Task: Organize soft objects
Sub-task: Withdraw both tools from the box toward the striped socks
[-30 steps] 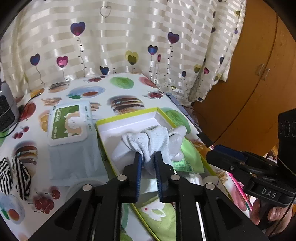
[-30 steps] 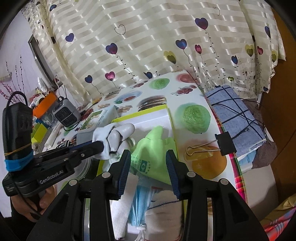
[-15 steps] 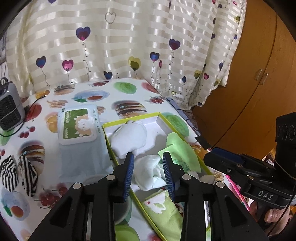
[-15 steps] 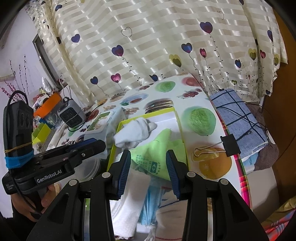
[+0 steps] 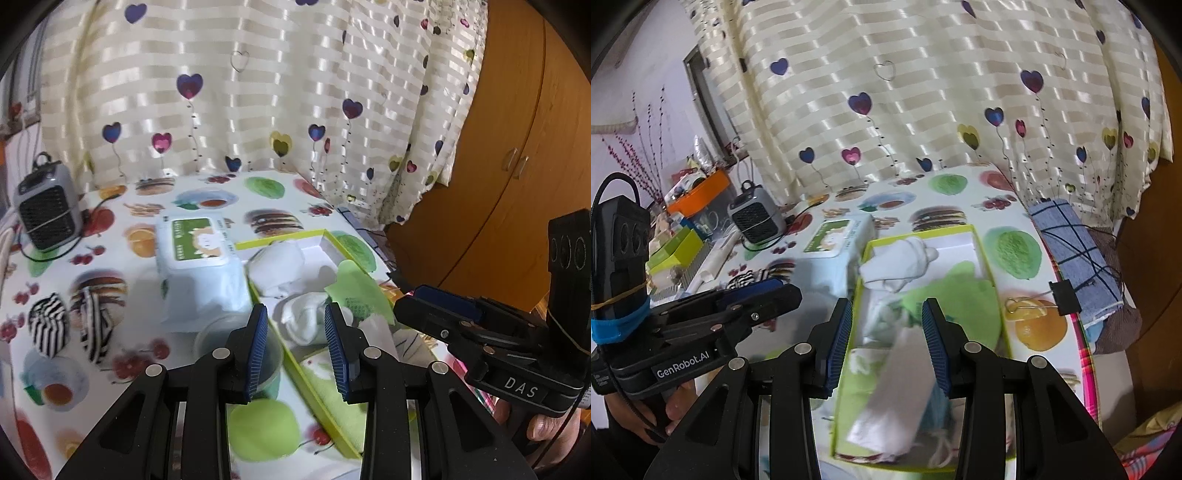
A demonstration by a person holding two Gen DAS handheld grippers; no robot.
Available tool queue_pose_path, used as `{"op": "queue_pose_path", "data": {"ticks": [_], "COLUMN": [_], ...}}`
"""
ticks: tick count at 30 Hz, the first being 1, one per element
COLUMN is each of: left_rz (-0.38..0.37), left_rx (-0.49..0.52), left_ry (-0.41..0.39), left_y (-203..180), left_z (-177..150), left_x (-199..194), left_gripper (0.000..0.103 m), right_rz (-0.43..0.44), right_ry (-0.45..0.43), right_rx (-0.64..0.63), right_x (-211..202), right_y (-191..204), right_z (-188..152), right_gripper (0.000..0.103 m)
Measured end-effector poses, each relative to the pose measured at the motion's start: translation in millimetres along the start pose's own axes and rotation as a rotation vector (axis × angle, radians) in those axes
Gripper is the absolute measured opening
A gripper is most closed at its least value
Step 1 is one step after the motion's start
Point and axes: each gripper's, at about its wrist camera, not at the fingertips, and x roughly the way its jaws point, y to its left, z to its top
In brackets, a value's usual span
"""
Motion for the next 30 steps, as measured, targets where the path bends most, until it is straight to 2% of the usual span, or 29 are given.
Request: {"op": "queue_pose_path", "data": {"ticks": [14,16,19,30], "left_rz": [0.051,0.055,0.066,0.108], "left_rx": [-0.040,-0.045,-0.050,-0.089], "left_ry": [-0.036,-0.038,-0.043,-0.038], "left_y": [29.9,32.9,39.0,65.2], "left_z": [-21.9,-23.6,-27.3,-38.4], "left_x": [-47.2,-50.1,-55.7,-64.2], "left_gripper": [0.030,0.030,0.030,0.030], "right_rz": [0.029,0.032,0.035,0.072], "right_ry": [0.002,0.002,0.009,0.039], "right_rx": [-0.076,-0.082,-0.096,-0.168], "right_x": [-4.8,-4.8,-2.2,12.5], "right_y": [53.1,57.9,65.8,97.7], "right_z": [-5.7,-7.0,-8.4,-11.6], "right_gripper": [0.042,0.042,0.049,0.049]}}
